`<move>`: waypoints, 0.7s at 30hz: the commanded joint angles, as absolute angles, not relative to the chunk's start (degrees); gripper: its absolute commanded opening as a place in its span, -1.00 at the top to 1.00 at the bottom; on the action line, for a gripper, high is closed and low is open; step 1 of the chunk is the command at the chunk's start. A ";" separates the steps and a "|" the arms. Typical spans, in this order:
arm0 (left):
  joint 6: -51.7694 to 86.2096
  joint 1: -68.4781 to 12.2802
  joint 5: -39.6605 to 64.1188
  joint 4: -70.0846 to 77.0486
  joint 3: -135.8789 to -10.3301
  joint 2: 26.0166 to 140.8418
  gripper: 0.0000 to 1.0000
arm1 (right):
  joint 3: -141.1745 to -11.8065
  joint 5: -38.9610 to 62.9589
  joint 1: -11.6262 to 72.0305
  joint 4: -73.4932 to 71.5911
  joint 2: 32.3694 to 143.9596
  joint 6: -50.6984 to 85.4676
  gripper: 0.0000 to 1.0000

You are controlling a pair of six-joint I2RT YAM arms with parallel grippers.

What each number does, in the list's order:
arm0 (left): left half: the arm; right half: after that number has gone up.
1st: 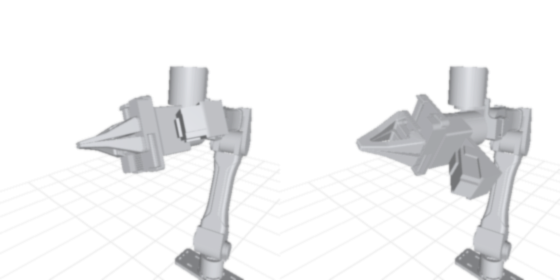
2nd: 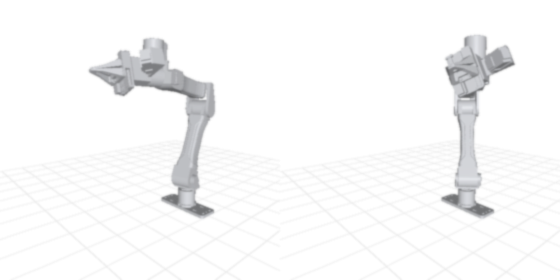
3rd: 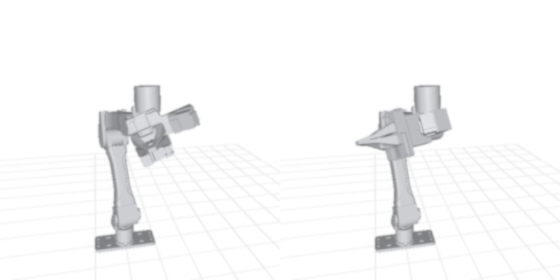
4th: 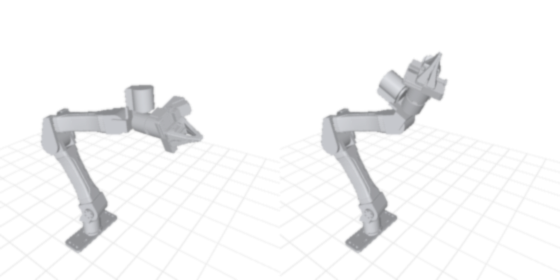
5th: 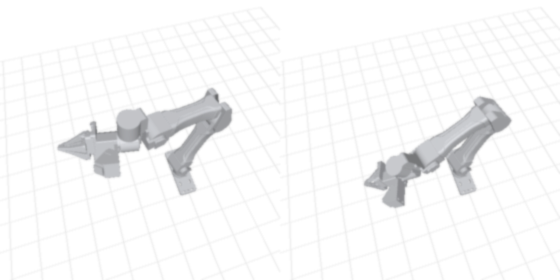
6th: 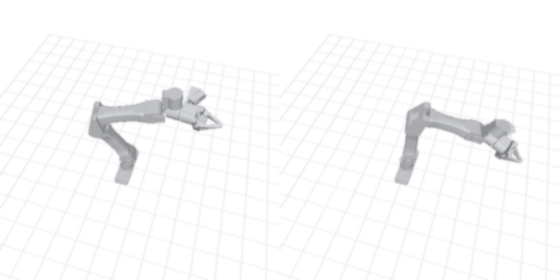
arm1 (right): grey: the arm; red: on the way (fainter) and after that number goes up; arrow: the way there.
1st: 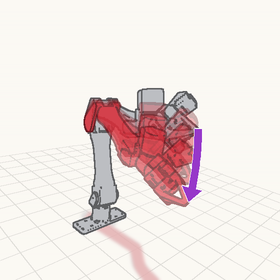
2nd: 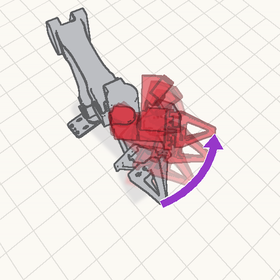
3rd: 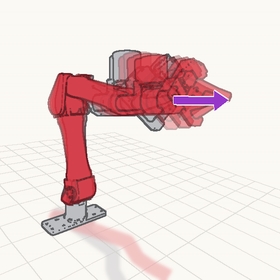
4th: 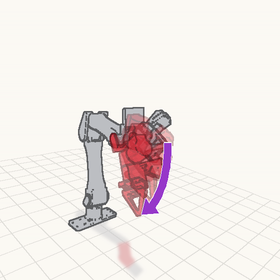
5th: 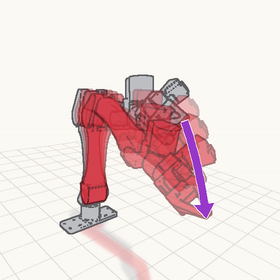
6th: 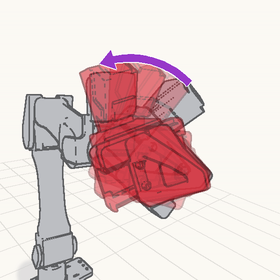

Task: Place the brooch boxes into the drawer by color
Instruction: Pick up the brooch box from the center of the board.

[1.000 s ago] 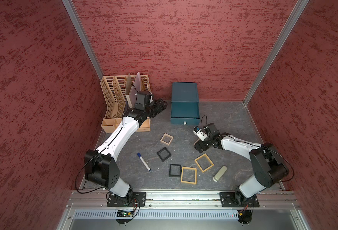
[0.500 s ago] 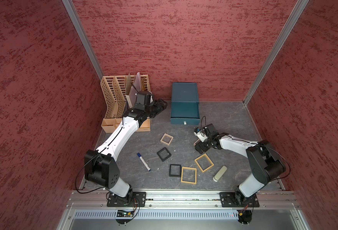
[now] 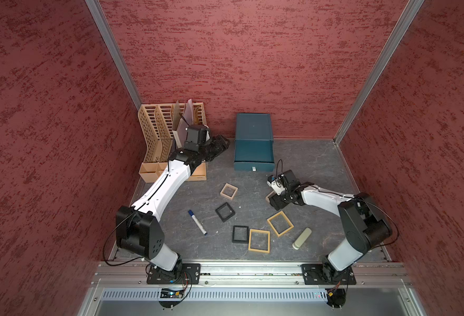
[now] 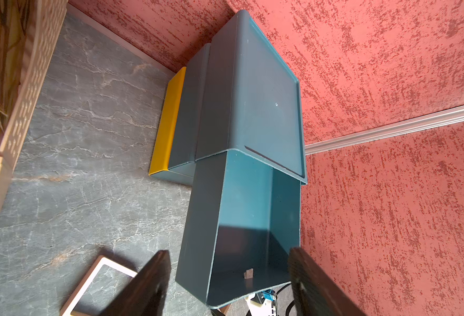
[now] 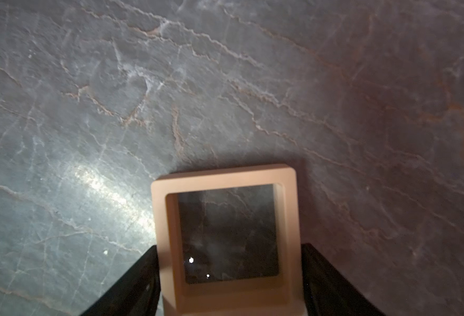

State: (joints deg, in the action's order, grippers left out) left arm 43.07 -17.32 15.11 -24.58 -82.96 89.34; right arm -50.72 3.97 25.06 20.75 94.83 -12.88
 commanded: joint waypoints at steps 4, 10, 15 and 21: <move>42.91 -17.40 15.30 -24.08 -84.03 88.26 -0.45 | -52.50 0.46 26.21 22.52 95.82 -12.75 -0.49; 41.98 -17.40 15.31 -24.31 -81.68 87.03 -0.45 | -51.63 -0.94 26.42 22.71 94.15 -10.97 -0.32; 39.97 -17.40 14.94 -25.93 -80.13 86.41 -0.45 | -51.27 -1.83 26.44 23.07 92.07 -8.01 -0.19; 37.86 -17.45 14.25 -26.72 -78.02 85.21 -0.45 | -51.46 -4.09 26.44 24.99 89.21 -4.31 -0.19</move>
